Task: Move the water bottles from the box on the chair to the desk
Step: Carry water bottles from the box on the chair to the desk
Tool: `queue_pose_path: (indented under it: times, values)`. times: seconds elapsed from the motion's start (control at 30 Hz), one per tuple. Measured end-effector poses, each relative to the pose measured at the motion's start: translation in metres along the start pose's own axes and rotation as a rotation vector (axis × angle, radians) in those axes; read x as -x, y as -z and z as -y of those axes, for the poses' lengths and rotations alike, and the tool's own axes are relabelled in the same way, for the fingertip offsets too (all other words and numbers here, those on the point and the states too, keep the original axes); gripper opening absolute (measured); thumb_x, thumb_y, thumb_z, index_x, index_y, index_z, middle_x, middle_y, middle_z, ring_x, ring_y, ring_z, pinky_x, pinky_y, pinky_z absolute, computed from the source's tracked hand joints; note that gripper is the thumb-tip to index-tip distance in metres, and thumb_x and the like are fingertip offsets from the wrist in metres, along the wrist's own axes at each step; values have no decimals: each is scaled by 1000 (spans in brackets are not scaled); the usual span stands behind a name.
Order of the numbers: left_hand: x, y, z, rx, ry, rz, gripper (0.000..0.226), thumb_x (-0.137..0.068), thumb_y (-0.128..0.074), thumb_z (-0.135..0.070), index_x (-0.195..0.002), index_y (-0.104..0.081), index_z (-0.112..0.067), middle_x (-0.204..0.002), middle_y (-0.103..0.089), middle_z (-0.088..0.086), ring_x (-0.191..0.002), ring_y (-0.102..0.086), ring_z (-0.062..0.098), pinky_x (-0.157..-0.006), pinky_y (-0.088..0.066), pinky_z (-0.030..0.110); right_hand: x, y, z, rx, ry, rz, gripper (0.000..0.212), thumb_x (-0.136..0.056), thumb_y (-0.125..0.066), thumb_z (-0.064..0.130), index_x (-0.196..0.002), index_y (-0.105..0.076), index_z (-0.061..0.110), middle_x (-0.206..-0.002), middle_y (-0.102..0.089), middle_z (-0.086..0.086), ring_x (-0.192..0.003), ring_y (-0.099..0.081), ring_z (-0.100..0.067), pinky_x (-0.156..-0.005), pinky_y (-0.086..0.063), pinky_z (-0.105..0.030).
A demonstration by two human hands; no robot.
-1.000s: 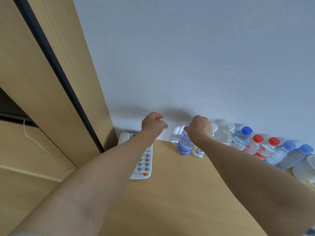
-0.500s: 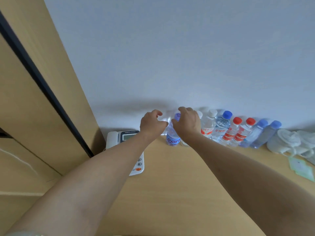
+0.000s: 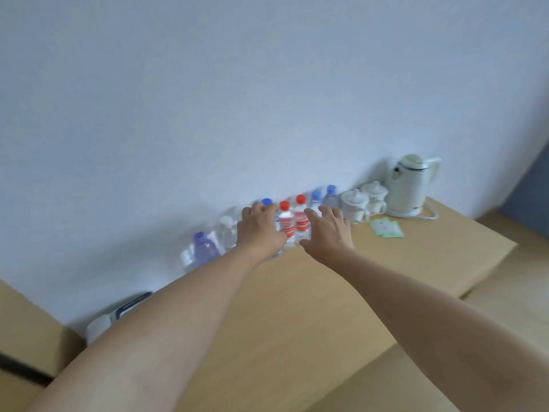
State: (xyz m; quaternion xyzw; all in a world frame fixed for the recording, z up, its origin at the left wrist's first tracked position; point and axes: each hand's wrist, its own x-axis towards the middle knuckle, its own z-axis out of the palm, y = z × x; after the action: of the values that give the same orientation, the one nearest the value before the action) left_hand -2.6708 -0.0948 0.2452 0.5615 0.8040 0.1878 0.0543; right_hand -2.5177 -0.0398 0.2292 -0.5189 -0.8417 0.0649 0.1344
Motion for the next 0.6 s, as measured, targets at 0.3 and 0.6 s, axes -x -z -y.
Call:
queue_pose_path:
  times: [0.3, 0.6]
  values:
    - [25, -80, -232, -58, -343, 134, 56, -88, -66, -42, -139, -52, -24, -146, -47, 7, -135, -38, 33, -108, -42, 42, 100, 78, -218, 76, -335, -42, 71, -81, -77, 44, -142, -47, 25, -147, -45, -12, -138, -36, -35, -109, -32, -47]
    - [113, -172, -486, 30, -681, 288, 61, -91, -63, -44, -147, -47, -25, -152, -42, 6, -139, -33, 29, -105, -40, 43, 246, 150, -419, 127, -680, -82, 69, -78, -77, 42, -139, -49, 25, -149, -44, -13, -138, -35, -36, -108, -33, -48]
